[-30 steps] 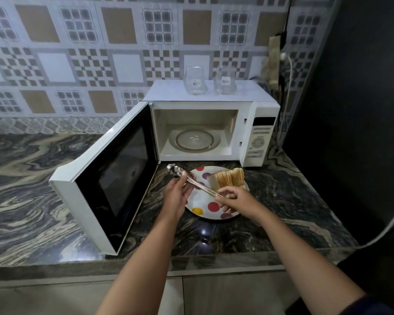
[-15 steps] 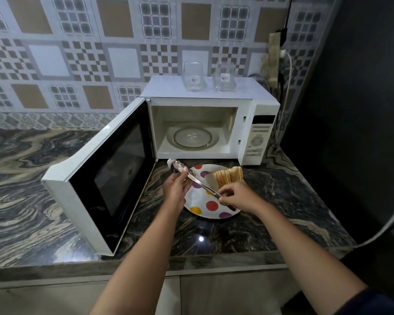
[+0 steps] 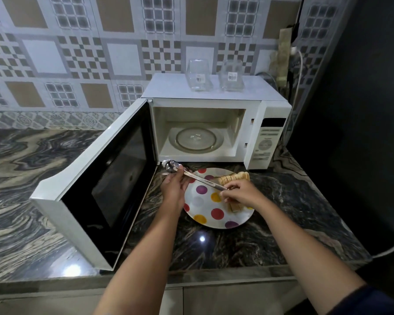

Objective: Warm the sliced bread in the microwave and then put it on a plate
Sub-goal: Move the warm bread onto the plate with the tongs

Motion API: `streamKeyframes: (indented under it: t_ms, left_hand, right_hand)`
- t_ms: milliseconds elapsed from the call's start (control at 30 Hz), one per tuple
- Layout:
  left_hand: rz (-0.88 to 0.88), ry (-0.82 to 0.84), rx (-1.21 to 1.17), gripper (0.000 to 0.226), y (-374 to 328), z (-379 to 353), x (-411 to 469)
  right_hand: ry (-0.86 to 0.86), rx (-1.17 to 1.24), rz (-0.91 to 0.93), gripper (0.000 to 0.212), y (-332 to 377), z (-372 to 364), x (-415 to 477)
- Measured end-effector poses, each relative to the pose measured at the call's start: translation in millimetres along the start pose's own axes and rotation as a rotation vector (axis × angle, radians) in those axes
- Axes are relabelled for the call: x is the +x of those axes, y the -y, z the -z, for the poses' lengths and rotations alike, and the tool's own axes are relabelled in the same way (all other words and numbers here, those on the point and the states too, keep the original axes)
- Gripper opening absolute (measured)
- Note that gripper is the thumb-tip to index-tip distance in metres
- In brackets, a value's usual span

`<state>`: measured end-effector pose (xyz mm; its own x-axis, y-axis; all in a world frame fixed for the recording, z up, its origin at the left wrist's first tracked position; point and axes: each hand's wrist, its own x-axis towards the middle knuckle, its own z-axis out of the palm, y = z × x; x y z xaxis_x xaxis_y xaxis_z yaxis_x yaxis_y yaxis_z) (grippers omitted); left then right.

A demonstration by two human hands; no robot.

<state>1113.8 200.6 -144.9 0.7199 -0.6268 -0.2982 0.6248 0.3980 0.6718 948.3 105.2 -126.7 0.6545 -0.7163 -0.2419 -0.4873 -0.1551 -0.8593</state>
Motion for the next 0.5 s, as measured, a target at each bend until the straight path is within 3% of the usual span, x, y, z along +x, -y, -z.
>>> streamKeyframes:
  t_ms: [133, 267, 400, 500]
  left_hand:
    - [0.008, -0.001, -0.007, 0.014, 1.9, 0.3, 5.2]
    - [0.046, 0.091, 0.079, 0.01, 5.1, -2.4, 8.9]
    - [0.073, 0.255, 0.298, 0.008, 1.2, -4.0, 10.4]
    - [0.056, 0.219, 0.511, 0.012, -7.0, -1.1, 16.9]
  right_hand:
    - [0.051, -0.086, 0.034, 0.033, -2.2, 5.8, 6.1]
    - [0.146, -0.246, 0.13, 0.024, 11.8, -2.3, 5.7]
    - [0.176, -0.205, 0.133, 0.021, 26.7, -21.8, 12.5]
    - [0.171, -0.206, 0.095, 0.013, 28.7, -38.0, 17.8]
